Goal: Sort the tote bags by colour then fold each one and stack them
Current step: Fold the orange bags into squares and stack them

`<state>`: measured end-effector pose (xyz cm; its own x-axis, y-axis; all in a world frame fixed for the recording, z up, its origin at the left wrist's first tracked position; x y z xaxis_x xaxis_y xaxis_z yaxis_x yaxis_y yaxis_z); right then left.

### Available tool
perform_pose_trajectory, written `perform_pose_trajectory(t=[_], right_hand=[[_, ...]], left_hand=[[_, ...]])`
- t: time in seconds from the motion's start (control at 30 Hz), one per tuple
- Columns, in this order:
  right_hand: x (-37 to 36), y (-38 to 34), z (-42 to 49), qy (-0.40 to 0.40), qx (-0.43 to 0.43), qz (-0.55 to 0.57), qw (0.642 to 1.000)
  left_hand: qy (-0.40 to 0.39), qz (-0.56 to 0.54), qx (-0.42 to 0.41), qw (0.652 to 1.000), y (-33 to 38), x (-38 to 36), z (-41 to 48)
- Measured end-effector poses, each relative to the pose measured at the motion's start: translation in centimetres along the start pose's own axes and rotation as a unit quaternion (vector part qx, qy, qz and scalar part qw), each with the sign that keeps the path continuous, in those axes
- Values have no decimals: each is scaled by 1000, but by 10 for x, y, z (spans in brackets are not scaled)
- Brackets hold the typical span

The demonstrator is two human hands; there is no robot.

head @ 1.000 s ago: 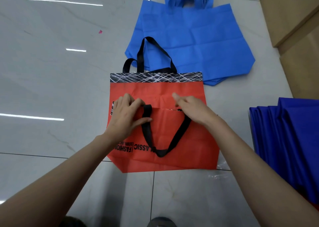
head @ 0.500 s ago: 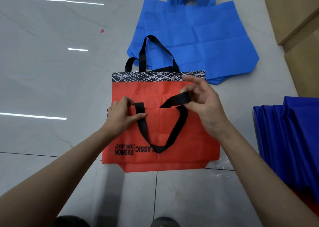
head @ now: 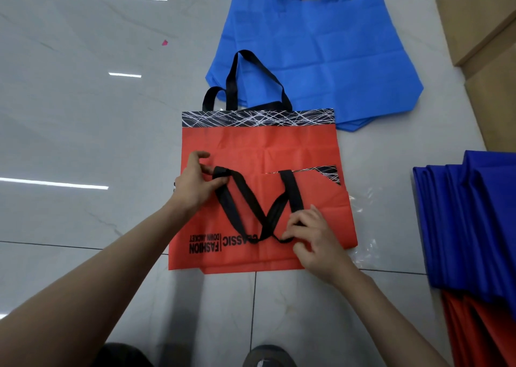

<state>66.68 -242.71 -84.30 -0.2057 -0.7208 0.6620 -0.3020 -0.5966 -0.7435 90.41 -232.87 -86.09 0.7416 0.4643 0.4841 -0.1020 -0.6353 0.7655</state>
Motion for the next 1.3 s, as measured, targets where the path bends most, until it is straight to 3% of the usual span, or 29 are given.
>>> perform_pose_trajectory(t=[0.07, 0.2, 0.3, 0.37, 0.43, 0.57, 0.7, 0.83, 0.97, 1.17, 1.3], right_hand=[[-8, 2, -5, 11, 9, -44, 999], [-13, 2, -8, 44, 27, -47, 998], [-14, 3, -9, 52, 39, -52, 996], [-14, 3, -8, 54, 42, -47, 997], [-12, 2, -7, 68, 36, -23, 997], [0, -14, -3, 104, 18, -6, 994], [-12, -31, 11, 60, 28, -154, 986], [-11, -20, 11, 86, 9, -200, 976], [-2, -9, 12, 101, 30, -243, 964], [-14, 16, 11, -70, 2, -206, 976], [-24, 19, 12, -84, -9, -231, 969]], left_hand=[[-25, -26, -11, 999, 0, -4, -2], [-23, -191, -10, 981, 21, 2, -4], [-15, -82, -42, 996, 47, 6, 9], [-91, 46, -48, 994, 59, -12, 19], [-194, 163, -33, 967, 64, -37, 22], [-265, 209, -26, 941, 65, -57, 24], [-234, 121, -10, 965, 61, -47, 23], [-104, -36, 66, 992, 41, -13, 21], [-69, -130, 155, 977, 8, -5, 7], [-114, -266, 250, 924, -6, -12, -3], [-140, -306, 244, 909, -5, -17, -5]])
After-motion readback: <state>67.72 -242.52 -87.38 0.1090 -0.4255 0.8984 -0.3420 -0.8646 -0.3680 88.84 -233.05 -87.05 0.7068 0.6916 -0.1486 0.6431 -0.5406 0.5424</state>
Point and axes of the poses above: each hand's wrist, its own z-axis towards the middle knuckle, its own x-axis out of the back of the hand, y = z × x, the point moved 7 cm from there along z, towards the middle knuckle, and after that the axes turned 7 degrees about -y, right-handed, at the moved point
